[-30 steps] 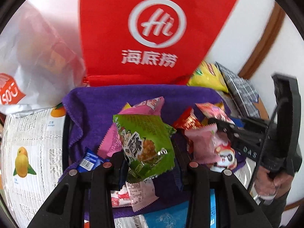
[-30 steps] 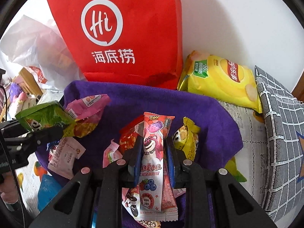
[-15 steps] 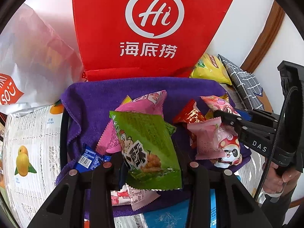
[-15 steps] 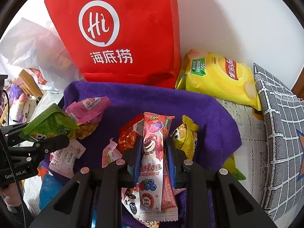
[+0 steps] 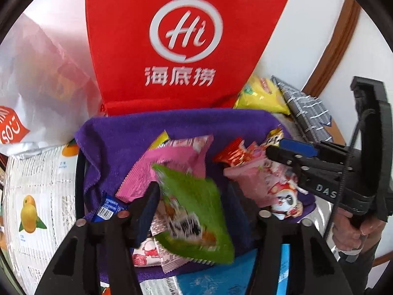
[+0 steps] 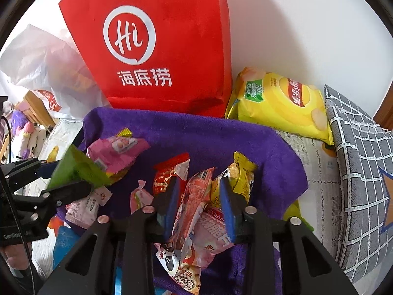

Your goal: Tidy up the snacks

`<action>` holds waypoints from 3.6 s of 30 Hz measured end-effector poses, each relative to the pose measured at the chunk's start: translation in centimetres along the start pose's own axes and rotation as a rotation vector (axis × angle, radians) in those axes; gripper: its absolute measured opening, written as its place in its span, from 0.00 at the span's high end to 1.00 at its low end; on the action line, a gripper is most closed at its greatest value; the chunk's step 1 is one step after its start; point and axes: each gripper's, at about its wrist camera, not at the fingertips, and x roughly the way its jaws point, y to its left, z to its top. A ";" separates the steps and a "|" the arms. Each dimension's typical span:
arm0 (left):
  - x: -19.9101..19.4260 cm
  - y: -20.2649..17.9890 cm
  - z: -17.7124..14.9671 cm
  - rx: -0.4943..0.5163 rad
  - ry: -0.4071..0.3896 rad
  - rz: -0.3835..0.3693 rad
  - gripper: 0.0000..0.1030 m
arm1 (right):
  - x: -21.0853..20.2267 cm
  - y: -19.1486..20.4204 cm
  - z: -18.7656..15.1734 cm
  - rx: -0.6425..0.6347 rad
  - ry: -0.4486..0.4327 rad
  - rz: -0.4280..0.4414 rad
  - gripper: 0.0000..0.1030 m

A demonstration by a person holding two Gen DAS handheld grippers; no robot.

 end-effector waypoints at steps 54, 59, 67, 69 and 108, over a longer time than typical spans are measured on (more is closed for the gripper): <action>-18.5 -3.9 -8.8 -0.029 -0.211 0.120 0.14 | -20.4 6.7 -11.1 0.093 -0.187 -0.157 0.19; -21.4 -4.9 -10.9 -0.029 -0.252 0.136 0.12 | -22.3 7.3 -13.2 0.093 -0.205 -0.189 0.14; -25.4 -7.1 -14.0 -0.023 -0.323 0.161 0.10 | -26.9 7.5 -16.5 0.123 -0.253 -0.235 0.04; -26.2 -7.7 -14.7 -0.015 -0.340 0.164 0.10 | -28.0 7.5 -17.3 0.130 -0.271 -0.232 0.03; -30.1 -9.8 -19.1 -0.010 -0.437 0.218 0.09 | -33.3 8.9 -21.5 0.133 -0.388 -0.272 0.02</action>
